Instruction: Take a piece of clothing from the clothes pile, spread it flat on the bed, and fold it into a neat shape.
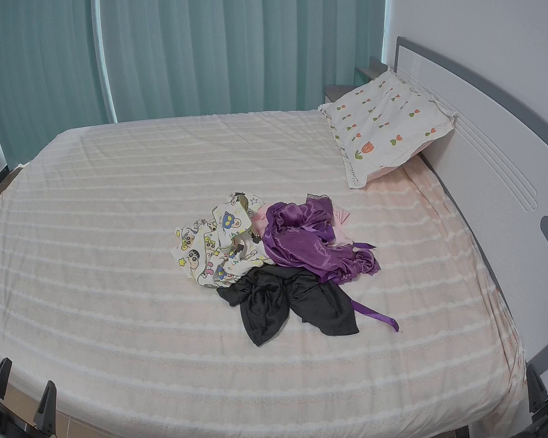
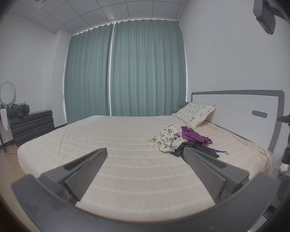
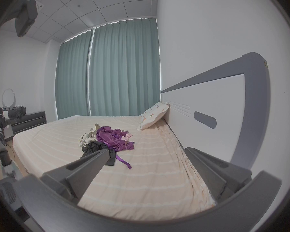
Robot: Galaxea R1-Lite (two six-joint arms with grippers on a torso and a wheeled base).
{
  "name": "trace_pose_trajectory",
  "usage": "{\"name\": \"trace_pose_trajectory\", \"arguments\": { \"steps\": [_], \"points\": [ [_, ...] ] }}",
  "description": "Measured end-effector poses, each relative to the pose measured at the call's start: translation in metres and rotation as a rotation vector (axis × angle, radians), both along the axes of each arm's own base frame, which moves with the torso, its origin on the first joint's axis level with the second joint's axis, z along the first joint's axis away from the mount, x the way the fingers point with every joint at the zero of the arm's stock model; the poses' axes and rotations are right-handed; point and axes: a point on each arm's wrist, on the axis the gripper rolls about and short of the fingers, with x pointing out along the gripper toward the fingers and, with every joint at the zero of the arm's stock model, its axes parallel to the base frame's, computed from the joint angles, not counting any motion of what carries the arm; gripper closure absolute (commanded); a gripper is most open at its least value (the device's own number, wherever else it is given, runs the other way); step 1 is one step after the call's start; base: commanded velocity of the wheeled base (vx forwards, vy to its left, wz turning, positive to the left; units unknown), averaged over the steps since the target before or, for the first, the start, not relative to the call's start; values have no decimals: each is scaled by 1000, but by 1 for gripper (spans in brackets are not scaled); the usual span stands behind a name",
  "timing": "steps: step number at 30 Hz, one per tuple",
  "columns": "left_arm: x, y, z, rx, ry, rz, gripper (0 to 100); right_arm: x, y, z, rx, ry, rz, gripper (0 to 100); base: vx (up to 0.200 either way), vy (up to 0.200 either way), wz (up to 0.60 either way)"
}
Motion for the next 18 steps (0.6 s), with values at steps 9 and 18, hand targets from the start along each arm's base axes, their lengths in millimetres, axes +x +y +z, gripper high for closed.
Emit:
{"name": "trace_pose_trajectory", "arguments": {
  "steps": [9,18],
  "points": [
    [0,0,0,0,0,0,0,2,0,44,70,1,78,0,0,0,0],
    [0,0,0,0,0,0,0,52,6,67,190,256,212,0,0,0,0]
  ]
}}
